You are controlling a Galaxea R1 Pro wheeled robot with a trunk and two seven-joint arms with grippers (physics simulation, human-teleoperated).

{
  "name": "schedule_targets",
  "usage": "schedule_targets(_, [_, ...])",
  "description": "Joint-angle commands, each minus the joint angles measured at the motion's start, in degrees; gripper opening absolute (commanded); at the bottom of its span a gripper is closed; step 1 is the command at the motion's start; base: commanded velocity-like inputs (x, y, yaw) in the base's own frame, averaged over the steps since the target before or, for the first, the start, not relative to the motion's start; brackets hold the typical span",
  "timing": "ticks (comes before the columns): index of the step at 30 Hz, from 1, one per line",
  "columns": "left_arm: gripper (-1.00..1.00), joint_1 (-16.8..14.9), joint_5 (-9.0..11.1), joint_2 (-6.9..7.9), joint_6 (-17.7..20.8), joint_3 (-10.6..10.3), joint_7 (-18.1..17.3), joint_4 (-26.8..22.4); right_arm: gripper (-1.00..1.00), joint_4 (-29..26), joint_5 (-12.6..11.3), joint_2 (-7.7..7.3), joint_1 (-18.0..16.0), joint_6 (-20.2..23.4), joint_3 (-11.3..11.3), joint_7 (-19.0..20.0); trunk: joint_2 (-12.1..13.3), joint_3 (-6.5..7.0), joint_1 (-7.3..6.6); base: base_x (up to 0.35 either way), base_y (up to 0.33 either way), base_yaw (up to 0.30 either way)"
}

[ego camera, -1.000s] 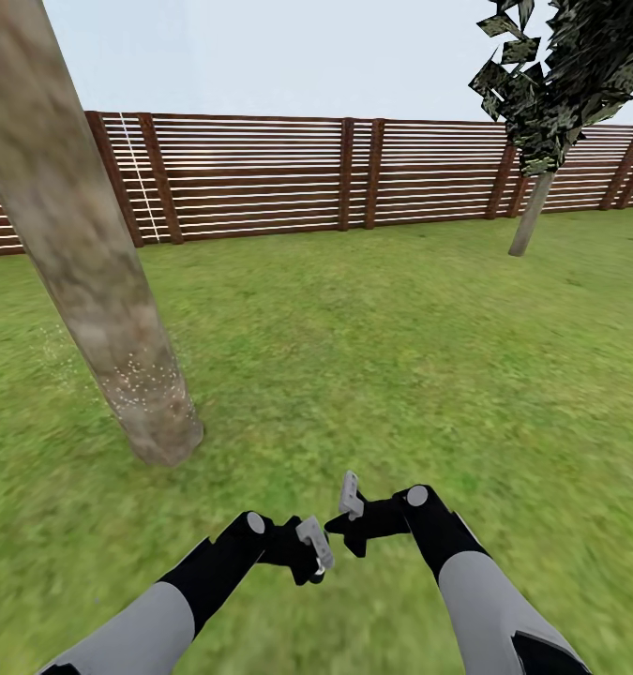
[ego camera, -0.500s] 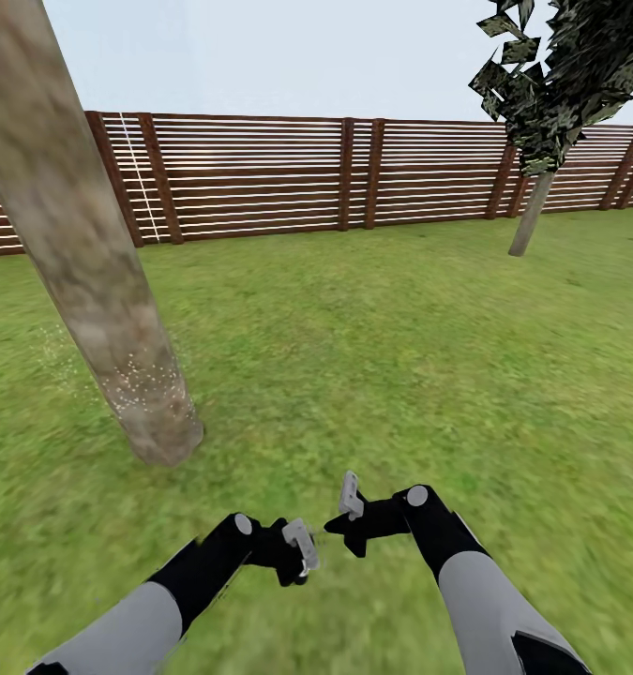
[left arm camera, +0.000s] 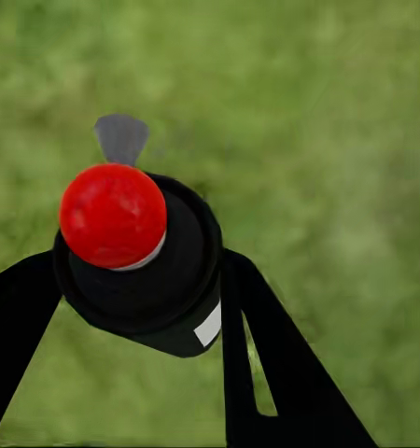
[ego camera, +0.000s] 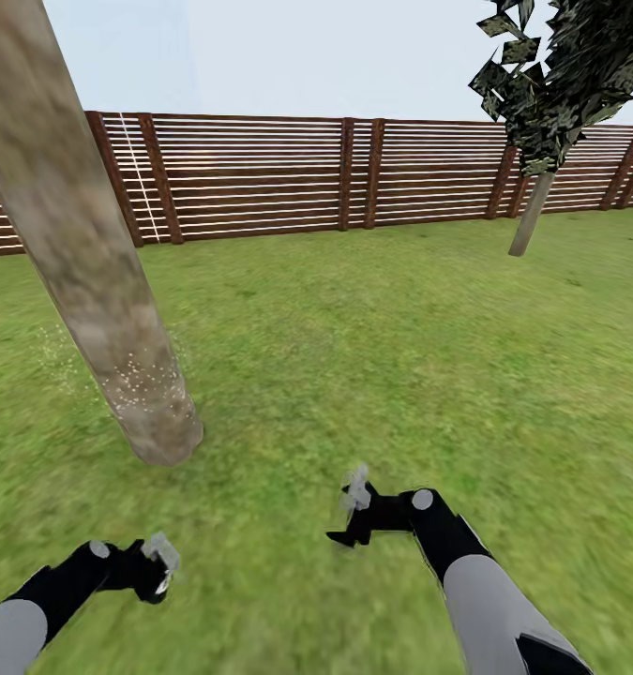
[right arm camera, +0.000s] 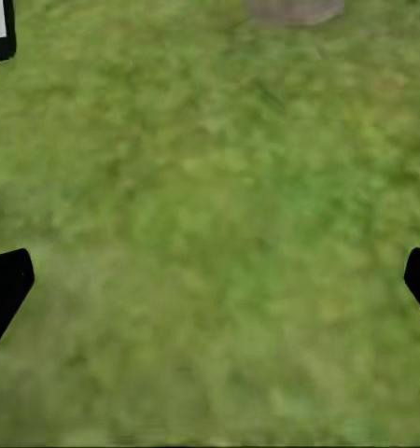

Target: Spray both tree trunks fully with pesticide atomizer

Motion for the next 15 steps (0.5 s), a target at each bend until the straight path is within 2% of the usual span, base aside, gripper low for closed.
schedule_targets(1, [-1.0, 0.0, 1.5, 0.34, 0.0, 5.3, 3.1, 1.3, 1.0, 1.0, 0.5, -1.88, 1.3, -0.4, -3.1, -9.2, 0.0, -0.06, -0.01, 0.0, 0.0, 0.0])
schedule_targets(2, [-1.0, 0.1, 3.3, 0.39, -2.0, 10.8, 7.4, 3.0, 1.0, 3.5, 0.5, -3.09, 3.4, -1.0, -7.3, -19.5, 0.0, -0.06, -0.01, 0.0, 0.0, 0.0])
schedule_targets(3, [-1.0, 0.9, 5.8, 0.27, -6.5, 16.2, 12.6, 5.3, 1.0, 6.5, 0.5, -3.68, 6.2, -3.4, -12.4, -30.7, 0.0, -0.06, -0.01, 0.0, 0.0, 0.0])
schedule_targets(4, [-1.0, 1.8, 8.0, 0.18, -10.4, 19.5, 16.4, 6.9, 1.0, 8.8, 0.5, -3.91, 8.4, -6.5, -15.3, -38.7, 0.0, -0.06, -0.01, 0.0, 0.0, 0.0])
schedule_targets(5, [-1.0, 3.5, 11.1, -0.01, -14.9, 22.7, 20.9, 8.3, 1.0, 11.8, 0.6, -4.06, 11.2, -10.9, -17.4, -48.5, 0.0, -0.06, -0.01, 0.0, 0.0, 0.0])
schedule_targets(6, [-1.0, 6.3, 15.6, -0.16, -19.3, 24.6, 25.3, 9.1, 1.0, 15.5, 0.6, -4.12, 14.8, -15.5, -18.4, -60.7, 0.0, -0.06, -0.01, 0.0, 0.0, 0.0])
schedule_targets(7, [-1.0, 8.5, 18.9, -0.3, -22.2, 25.2, 27.3, 9.3, 1.0, 17.5, 0.6, -4.14, 17.3, -18.2, -18.7, -67.9, 0.0, -0.06, -0.01, 0.0, 0.0, 0.0])
schedule_targets(9, [-1.0, 11.9, 23.2, -0.74, -25.8, 25.5, 29.3, 9.6, 1.0, 19.1, 0.4, -4.15, 20.3, -20.6, -19.2, -75.0, 0.0, -0.06, -0.01, 0.0, 0.0, 0.0])
schedule_targets(10, [-1.0, 13.9, 25.2, -0.89, -27.2, 25.5, 30.3, 9.9, 1.0, 19.4, 0.3, -4.15, 21.6, -21.1, -20.5, -76.8, 0.0, -0.06, -0.01, 0.0, 0.0, 0.0])
schedule_targets(11, [-1.0, 16.0, 26.8, -1.05, -28.4, 25.5, 31.4, 10.1, 1.0, 19.7, 0.3, -4.08, 22.8, -21.3, -24.4, -77.8, 0.0, -0.06, -0.01, 0.0, 0.0, 0.0])
schedule_targets(12, [-1.0, 17.4, 27.5, -1.24, -28.9, 25.6, 32.1, 10.3, 1.0, 20.1, 0.3, -4.02, 23.4, -21.4, -27.1, -78.2, 0.0, -0.06, -0.01, 0.0, 0.0, 0.0])
schedule_targets(13, [-1.0, 18.7, 27.5, -1.25, -29.2, 25.6, 32.5, 11.8, 1.0, 22.8, 0.4, -3.92, 23.7, -21.5, -28.9, -78.4, 0.0, -0.06, -0.01, 0.0, 0.0, 0.0])
schedule_targets(15, [-1.0, 18.8, 27.4, -1.12, -29.2, 25.6, 32.5, 12.0, 1.0, 23.0, 0.5, -3.84, 23.7, -21.5, -29.0, -78.4, 0.0, -0.06, -0.01, 0.0, 0.0, 0.0])
